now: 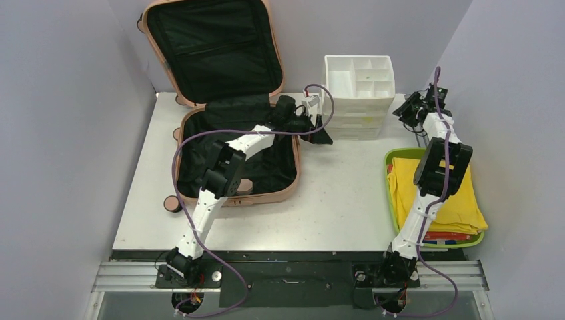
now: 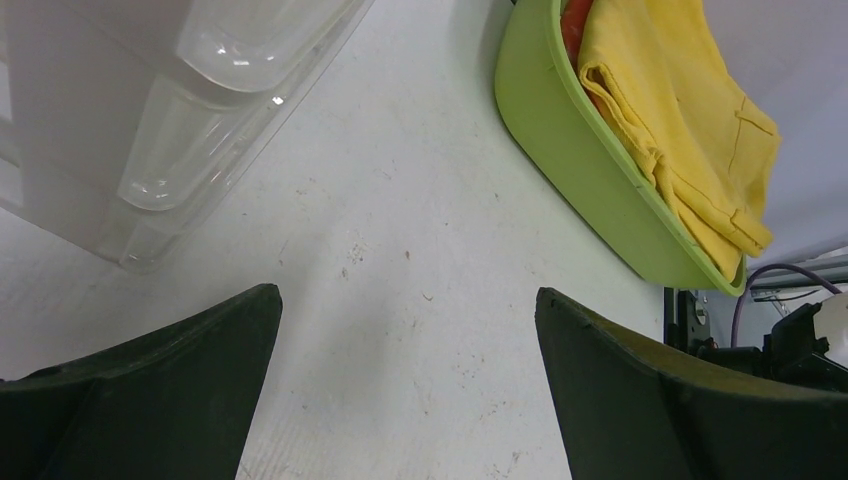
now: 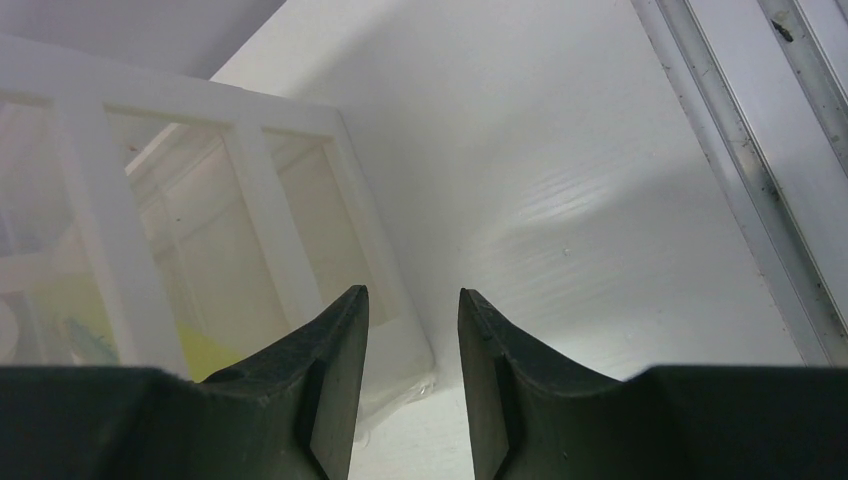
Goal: Open, take out, and arrange the luggage
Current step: Open the drawer in the storage box.
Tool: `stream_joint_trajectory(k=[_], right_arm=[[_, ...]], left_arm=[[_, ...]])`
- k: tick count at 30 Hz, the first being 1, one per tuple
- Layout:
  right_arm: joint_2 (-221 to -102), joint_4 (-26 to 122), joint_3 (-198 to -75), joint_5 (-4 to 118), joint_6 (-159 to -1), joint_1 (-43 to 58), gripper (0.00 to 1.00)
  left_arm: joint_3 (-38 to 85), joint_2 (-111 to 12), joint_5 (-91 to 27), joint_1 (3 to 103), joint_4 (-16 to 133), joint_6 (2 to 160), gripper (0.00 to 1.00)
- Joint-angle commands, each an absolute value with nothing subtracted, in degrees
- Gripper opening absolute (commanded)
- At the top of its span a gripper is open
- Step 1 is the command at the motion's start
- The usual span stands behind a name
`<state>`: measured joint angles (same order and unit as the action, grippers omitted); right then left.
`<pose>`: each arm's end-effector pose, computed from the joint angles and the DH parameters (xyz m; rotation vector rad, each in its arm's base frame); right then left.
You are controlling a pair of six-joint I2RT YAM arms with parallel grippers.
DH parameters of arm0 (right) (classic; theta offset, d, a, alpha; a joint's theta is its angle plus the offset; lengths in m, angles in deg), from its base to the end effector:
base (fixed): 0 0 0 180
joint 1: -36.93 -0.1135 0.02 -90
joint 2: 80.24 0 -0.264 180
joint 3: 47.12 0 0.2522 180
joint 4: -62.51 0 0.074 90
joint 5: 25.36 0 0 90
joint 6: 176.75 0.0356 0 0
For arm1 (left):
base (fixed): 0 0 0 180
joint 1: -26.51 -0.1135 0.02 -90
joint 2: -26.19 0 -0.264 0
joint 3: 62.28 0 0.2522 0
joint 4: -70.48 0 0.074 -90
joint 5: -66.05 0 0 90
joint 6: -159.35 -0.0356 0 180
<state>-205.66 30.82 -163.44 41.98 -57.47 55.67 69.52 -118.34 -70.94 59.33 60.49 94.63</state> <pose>0.4807 -0.1486 0.2189 0.7320 2.1542 0.5473 0.4663 -0.3317 0.1732 0.7244 2.0008 -1.4373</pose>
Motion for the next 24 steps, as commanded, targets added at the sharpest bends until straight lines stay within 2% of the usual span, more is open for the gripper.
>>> stream_joint_trajectory(k=[1,11,15,18,24], right_arm=[[-207.3,30.2,-166.4,44.2,-58.8,55.2,0.35],[-209.8,29.1,-168.3,43.8,-58.4,55.1,0.34],[-210.5,28.7,-168.8,43.4,-58.3,55.1,0.34],[-210.9,28.5,-169.3,43.3,-58.3,55.0,0.34],[-212.7,25.1,-172.0,42.8,-58.9,54.4,0.31]], left_arm=[[73.3,-119.6,-74.9,58.4,66.5,96.3,0.96],[72.5,-120.9,-79.2,57.6,76.5,102.0,0.97],[76.3,-119.5,-68.7,58.0,58.6,89.6,0.98],[77.0,-118.7,-61.5,57.9,54.0,86.1,0.97],[78.6,-118.3,-55.0,57.9,50.3,82.8,0.96]])
